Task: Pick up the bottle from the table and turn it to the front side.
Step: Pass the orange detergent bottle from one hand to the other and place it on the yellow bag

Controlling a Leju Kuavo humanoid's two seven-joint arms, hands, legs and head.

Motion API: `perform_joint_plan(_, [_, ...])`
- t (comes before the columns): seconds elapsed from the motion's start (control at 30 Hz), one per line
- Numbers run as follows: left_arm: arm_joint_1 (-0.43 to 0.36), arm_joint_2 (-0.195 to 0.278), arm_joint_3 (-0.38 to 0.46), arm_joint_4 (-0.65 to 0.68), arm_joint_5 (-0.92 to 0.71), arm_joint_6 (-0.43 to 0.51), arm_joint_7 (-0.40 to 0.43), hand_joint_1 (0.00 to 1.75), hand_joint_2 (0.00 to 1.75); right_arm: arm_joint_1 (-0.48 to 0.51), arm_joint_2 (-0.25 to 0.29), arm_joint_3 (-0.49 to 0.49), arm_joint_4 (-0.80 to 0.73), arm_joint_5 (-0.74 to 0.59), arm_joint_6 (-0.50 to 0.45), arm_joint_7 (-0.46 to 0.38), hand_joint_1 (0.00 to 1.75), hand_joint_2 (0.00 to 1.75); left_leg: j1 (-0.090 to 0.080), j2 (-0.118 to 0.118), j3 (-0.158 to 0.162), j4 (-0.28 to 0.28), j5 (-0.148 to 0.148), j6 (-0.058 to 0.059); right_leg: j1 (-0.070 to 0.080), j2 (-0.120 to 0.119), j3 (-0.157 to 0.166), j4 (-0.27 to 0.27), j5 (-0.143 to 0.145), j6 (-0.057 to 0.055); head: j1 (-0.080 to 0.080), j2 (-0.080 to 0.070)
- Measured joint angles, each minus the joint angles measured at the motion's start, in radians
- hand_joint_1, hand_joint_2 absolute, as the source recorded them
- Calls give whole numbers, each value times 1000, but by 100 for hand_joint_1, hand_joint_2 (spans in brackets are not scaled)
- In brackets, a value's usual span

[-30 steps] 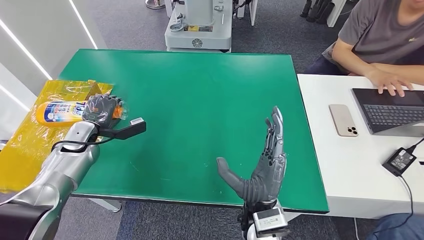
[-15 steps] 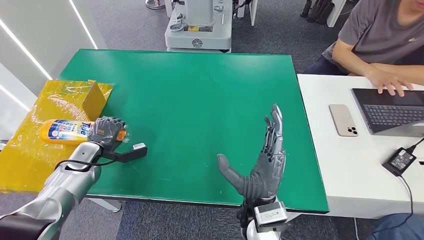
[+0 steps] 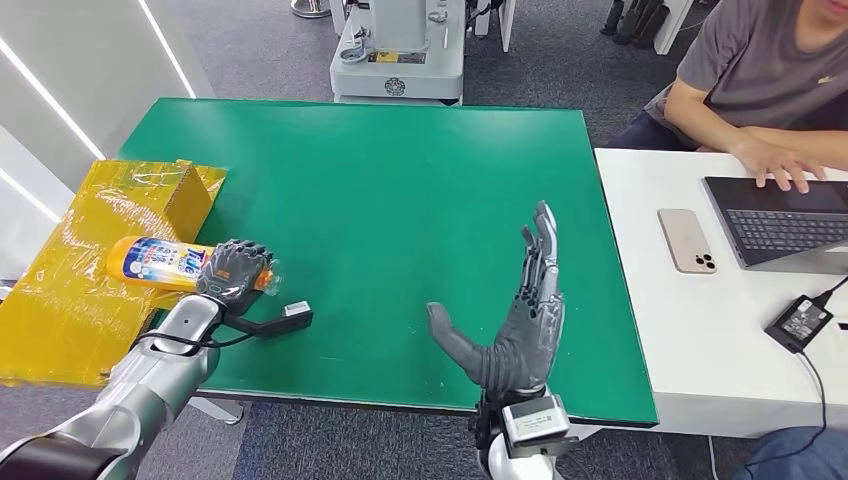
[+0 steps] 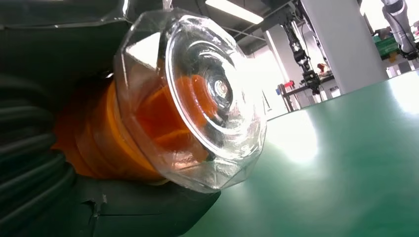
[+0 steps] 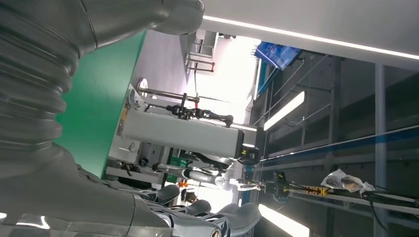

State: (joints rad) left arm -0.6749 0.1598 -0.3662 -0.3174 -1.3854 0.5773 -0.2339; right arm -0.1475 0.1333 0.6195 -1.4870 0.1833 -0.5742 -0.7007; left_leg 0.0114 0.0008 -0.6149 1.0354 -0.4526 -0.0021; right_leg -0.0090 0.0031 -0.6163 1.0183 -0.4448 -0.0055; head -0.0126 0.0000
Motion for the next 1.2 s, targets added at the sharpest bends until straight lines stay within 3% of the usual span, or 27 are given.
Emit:
perform_joint_plan(0.37, [1, -32, 0, 1, 4, -56, -18, 175, 175, -2, 2, 0, 0, 1, 2, 0, 0, 175, 0, 0, 0, 0, 0, 0, 0, 0, 0, 0, 0, 0, 0, 0])
perform_joint_plan(0.63, [4, -44, 0, 5, 44, -140, -80, 175, 175, -9, 2, 0, 6, 0, -2, 0, 0, 175, 0, 0, 0, 0, 0, 0, 0, 0, 0, 0, 0, 0, 0, 0])
perform_joint_plan(0.87, [4, -49, 0, 5, 46, -154, -83, 175, 175, -10, 2, 0, 7, 0, -17, 0, 0, 175, 0, 0, 0, 0, 0, 0, 0, 0, 0, 0, 0, 0, 0, 0])
perform_joint_plan(0.9, [3, -50, 0, 5, 43, -157, -83, 166, 175, -10, 2, 0, 7, 0, -18, 0, 0, 175, 0, 0, 0, 0, 0, 0, 0, 0, 0, 0, 0, 0, 0, 0])
perform_joint_plan(1.0, [1, -52, 0, 5, 35, -169, -78, 35, 175, -10, 2, 0, 7, 1, -21, 0, 0, 175, 0, 0, 0, 0, 0, 0, 0, 0, 0, 0, 0, 0, 0, 0])
perform_joint_plan(1.03, [0, -53, 0, 5, 33, -174, -76, 0, 175, -9, 2, 0, 7, 1, -23, 0, 0, 175, 0, 0, 0, 0, 0, 0, 0, 0, 0, 0, 0, 0, 0, 0])
perform_joint_plan(1.2, [-11, -59, 0, 5, 34, -198, -60, 0, 175, -6, 2, 0, 5, 1, -34, 0, 0, 175, 0, 0, 0, 0, 0, 0, 0, 0, 0, 0, 0, 0, 0, 0])
